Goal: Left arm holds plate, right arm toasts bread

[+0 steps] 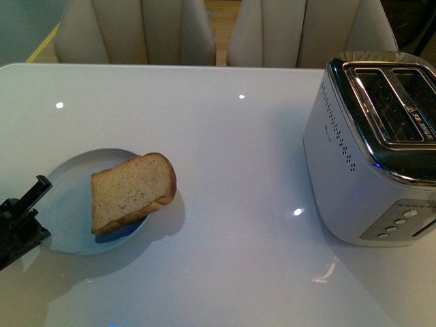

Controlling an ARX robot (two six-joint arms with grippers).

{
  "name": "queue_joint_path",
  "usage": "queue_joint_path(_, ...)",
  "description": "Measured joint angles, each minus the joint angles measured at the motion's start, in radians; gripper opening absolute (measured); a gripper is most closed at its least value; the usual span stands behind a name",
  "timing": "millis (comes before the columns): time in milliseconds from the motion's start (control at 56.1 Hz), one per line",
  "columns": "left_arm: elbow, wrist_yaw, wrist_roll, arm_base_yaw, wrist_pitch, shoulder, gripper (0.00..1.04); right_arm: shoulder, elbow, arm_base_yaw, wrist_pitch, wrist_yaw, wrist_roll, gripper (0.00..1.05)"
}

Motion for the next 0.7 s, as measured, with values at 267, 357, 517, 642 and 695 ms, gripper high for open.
queue_joint_path(267,-0.124,0.017,-0.048,0.021,0.04,-0.187,0.03,0.0,0.0,0.0,0.0,0.0,0.0,0.96)
queue_joint_path(357,-0.151,0.027,-0.052,0.037,-0.002,-0.311,0.03,0.0,0.0,0.0,0.0,0.0,0.0,0.96)
queue_joint_path(517,-0.158,0.029,-0.063,0.038,-0.114,-0.5,0.03,0.0,0.0,0.0,0.0,0.0,0.0,0.96)
queue_joint_path(642,-0.145,0.024,-0.074,0.007,-0.227,-0.624,0.03,0.0,0.0,0.0,0.0,0.0,0.0,0.96)
queue_joint_path(695,-0.132,0.021,-0.082,-0.013,-0.274,-0.674,0.03,0.0,0.0,0.0,0.0,0.0,0.0,0.96)
